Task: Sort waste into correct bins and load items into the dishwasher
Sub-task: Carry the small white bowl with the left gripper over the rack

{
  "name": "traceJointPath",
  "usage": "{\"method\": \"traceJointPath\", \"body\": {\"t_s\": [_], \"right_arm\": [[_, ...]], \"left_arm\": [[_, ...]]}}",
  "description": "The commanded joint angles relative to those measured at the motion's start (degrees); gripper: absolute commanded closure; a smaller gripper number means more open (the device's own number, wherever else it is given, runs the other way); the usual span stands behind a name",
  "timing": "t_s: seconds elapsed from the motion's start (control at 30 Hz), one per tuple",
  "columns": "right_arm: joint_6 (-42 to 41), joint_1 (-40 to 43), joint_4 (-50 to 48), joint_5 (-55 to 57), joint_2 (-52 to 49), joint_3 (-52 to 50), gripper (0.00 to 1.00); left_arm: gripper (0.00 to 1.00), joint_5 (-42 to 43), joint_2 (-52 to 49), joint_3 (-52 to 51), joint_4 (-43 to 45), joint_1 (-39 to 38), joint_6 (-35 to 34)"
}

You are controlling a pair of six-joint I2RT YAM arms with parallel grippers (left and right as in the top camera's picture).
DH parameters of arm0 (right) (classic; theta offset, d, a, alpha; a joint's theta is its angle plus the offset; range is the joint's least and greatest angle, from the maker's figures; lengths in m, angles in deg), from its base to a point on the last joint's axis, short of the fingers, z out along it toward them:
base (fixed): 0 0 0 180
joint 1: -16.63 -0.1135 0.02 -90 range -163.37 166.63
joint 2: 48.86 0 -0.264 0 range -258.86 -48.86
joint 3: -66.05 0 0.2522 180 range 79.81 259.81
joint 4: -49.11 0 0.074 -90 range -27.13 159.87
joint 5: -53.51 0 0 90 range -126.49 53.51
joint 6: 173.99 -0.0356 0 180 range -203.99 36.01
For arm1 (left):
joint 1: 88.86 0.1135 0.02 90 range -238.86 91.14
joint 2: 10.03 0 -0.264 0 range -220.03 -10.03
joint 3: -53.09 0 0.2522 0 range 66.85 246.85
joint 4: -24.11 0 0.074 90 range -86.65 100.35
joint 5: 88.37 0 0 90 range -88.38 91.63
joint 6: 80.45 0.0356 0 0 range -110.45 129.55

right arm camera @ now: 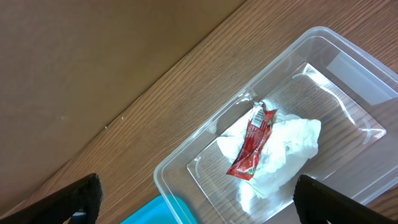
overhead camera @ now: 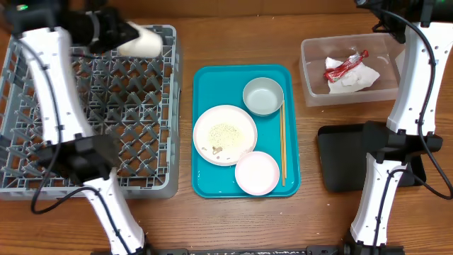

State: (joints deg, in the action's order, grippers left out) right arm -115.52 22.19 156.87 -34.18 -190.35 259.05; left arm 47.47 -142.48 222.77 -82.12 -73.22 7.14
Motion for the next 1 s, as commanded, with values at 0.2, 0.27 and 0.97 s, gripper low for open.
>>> {"method": "traceJointPath", "body": {"t_s": [0.2,0.27,0.97], "right_arm": [[-0.24,0.15,-0.22,-0.04,1.22,0.72,0.00],[-0.24,0.15,-0.22,-0.04,1.22,0.72,0.00],[-0.24,0.15,-0.24,-0.04,1.22,0.72,0.00]], "left_arm": [[0.96,24.74,-0.37,-11.52,-0.04,8.44,8.90],[0.96,24.79,-0.37,-15.13,0.13,10.10,9.35],[0.96,36.85,-0.37,-44.44,19.50,15.65,12.44]]}}
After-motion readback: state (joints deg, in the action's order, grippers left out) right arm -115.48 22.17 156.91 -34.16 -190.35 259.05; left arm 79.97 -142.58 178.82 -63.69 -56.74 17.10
